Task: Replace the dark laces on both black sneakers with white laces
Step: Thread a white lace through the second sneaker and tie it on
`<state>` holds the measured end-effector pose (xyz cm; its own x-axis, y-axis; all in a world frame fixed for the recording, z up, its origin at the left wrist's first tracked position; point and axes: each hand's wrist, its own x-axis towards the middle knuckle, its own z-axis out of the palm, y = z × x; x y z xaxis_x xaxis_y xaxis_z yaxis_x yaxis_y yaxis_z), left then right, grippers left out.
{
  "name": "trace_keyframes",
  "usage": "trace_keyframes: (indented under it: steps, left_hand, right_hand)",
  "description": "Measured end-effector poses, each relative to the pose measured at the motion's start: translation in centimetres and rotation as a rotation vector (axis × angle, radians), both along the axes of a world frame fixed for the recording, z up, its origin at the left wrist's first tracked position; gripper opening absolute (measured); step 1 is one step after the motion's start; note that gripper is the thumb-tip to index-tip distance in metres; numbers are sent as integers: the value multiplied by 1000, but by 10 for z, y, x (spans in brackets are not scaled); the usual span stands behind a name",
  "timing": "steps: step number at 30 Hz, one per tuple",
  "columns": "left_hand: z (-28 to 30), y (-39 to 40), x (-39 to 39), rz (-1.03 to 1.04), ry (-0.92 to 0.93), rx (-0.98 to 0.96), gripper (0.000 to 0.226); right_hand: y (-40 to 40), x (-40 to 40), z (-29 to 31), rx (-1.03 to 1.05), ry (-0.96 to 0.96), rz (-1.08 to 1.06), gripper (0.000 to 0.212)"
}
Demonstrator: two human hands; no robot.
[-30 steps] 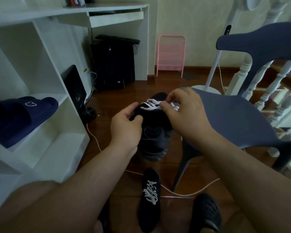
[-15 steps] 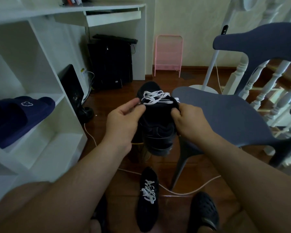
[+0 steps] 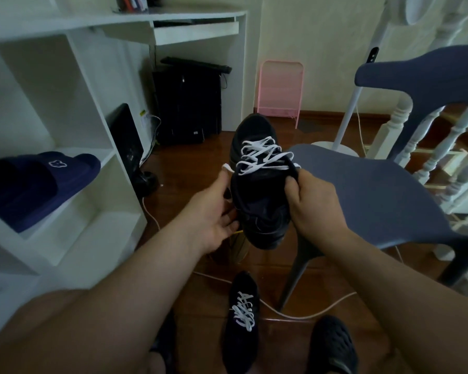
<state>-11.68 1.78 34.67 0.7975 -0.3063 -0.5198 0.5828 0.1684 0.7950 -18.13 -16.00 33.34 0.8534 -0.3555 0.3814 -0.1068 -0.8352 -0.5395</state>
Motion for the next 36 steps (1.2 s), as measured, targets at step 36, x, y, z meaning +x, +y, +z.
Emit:
trace_keyframes:
  steps: [36]
  left_hand:
    - [-139,160,124,-331,-48,456,22]
  right_hand:
    - [110,86,-169,505,305,459,37]
